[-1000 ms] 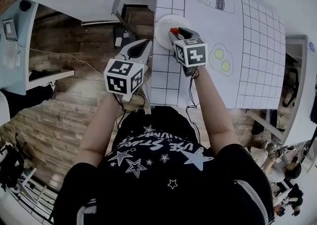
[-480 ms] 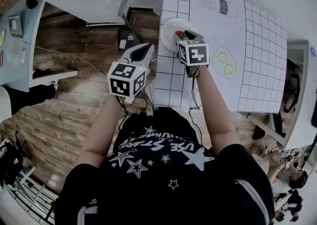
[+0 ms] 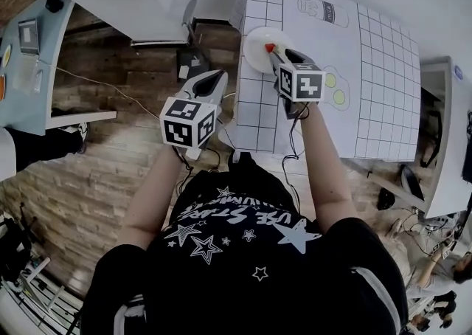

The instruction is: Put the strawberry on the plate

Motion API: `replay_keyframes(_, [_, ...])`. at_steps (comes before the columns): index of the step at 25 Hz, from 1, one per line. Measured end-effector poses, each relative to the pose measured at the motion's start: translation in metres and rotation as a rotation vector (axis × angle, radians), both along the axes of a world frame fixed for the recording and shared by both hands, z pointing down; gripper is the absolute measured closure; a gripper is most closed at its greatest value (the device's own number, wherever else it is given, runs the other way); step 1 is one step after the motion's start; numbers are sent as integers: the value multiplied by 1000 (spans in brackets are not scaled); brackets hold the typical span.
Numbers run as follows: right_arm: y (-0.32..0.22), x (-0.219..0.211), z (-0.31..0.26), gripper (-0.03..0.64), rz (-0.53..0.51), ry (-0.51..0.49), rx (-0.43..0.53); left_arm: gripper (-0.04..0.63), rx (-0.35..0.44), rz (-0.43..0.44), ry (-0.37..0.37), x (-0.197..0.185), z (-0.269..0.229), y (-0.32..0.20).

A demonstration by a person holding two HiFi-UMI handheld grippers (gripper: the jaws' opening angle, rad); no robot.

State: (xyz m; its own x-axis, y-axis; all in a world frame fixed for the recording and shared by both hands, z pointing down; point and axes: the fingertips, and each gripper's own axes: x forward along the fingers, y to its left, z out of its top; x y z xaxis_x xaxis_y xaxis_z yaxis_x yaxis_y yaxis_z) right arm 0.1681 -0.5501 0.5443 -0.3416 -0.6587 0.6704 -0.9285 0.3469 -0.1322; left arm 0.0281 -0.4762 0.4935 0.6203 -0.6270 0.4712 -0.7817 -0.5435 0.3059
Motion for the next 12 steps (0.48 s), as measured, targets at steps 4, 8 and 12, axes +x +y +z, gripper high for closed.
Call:
replay_keyframes(4, [21,-3,-23,456,18,0,44,588,13,1,27,-8,-9,17])
replay_keyframes(8, [45,-10,-41,456,38,-8,61,588,42,17,46,-14,-23,35])
replay_keyframes(12, [76,-18,-54,457,71,-19,66,588,69,29,64,-22,-35,59])
